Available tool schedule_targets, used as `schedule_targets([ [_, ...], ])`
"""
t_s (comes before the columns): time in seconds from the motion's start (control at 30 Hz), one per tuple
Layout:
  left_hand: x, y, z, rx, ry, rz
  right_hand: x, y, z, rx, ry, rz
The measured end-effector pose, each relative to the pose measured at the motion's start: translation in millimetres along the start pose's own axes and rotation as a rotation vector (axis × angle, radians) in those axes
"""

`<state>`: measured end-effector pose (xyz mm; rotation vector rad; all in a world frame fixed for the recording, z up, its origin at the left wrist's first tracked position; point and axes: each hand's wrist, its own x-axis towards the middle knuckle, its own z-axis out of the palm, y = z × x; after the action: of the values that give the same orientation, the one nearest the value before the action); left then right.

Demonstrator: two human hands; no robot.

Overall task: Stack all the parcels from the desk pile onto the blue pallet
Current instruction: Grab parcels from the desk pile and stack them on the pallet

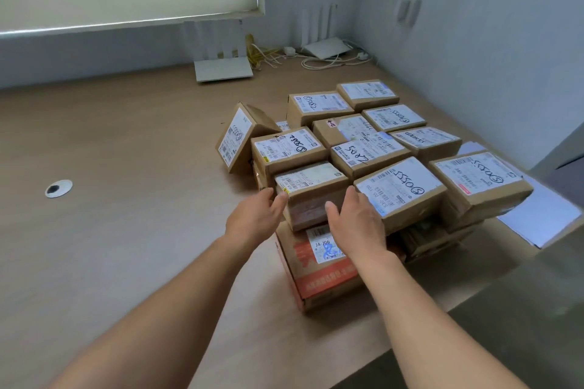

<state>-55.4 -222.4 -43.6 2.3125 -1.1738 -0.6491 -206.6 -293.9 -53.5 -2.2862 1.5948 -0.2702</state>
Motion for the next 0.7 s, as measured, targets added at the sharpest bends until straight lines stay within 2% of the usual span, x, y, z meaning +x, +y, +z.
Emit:
schedule_targets([
  [0.27, 26.9, 10.6, 11.7, -0.125, -0.059, -0.081, 26.5, 6.3, -3.0, 0.078, -0.063, 0.057],
  [0.53, 11.8, 6.1, 10.1, -0.332, -0.065, -0.099, 23.6, 9.5, 1.4, 0.176, -0.080, 0.032],
  [0.7, -1.9, 2.0, 9.5, -0.427, -0.096, -0.066, 17.3, 15.5, 3.4, 0.412, -0.135, 0.064],
])
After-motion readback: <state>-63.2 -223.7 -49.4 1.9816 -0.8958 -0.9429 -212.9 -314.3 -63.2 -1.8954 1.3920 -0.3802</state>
